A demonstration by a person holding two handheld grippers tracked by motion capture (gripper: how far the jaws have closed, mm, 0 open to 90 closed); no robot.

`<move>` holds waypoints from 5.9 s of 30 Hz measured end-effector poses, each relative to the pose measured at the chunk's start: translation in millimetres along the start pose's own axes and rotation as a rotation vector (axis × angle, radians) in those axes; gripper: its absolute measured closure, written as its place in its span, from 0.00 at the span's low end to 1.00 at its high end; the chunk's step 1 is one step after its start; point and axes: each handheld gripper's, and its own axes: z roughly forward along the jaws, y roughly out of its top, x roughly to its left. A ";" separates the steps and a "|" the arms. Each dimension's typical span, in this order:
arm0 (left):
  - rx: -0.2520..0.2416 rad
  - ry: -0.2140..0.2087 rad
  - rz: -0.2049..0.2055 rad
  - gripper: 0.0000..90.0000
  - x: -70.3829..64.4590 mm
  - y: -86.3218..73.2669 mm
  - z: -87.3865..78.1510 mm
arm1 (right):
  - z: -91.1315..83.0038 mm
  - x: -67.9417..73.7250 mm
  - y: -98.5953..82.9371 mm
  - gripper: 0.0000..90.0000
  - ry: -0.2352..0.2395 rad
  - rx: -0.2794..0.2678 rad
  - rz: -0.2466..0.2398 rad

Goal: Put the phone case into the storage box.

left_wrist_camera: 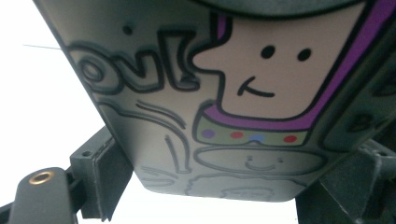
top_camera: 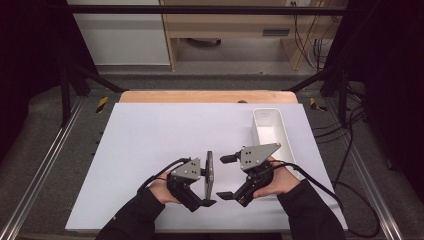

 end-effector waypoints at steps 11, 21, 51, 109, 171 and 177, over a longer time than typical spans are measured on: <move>0.005 -0.016 0.008 0.13 -1.2 0.8 6.4 | 5.0 -0.8 -0.8 0.04 0.015 0.007 0.010; 0.021 -0.034 0.016 0.13 -3.0 1.3 14.9 | 7.4 -1.1 -1.5 0.04 0.033 0.002 0.018; 0.049 -0.043 0.025 0.13 -4.2 0.1 22.0 | 16.0 -3.2 -5.1 0.13 0.082 0.000 0.007; -0.117 0.346 -0.237 0.00 7.3 -58.3 -57.5 | -29.4 -12.4 2.4 0.13 -0.255 -0.065 0.131; -0.263 0.751 -0.432 0.00 13.4 -142.9 -120.2 | -89.2 -58.2 34.9 0.13 -0.743 -0.100 0.259; -0.264 0.749 -0.428 0.00 13.1 -142.8 -119.8 | -90.6 -68.7 33.8 0.13 -0.792 -0.093 0.278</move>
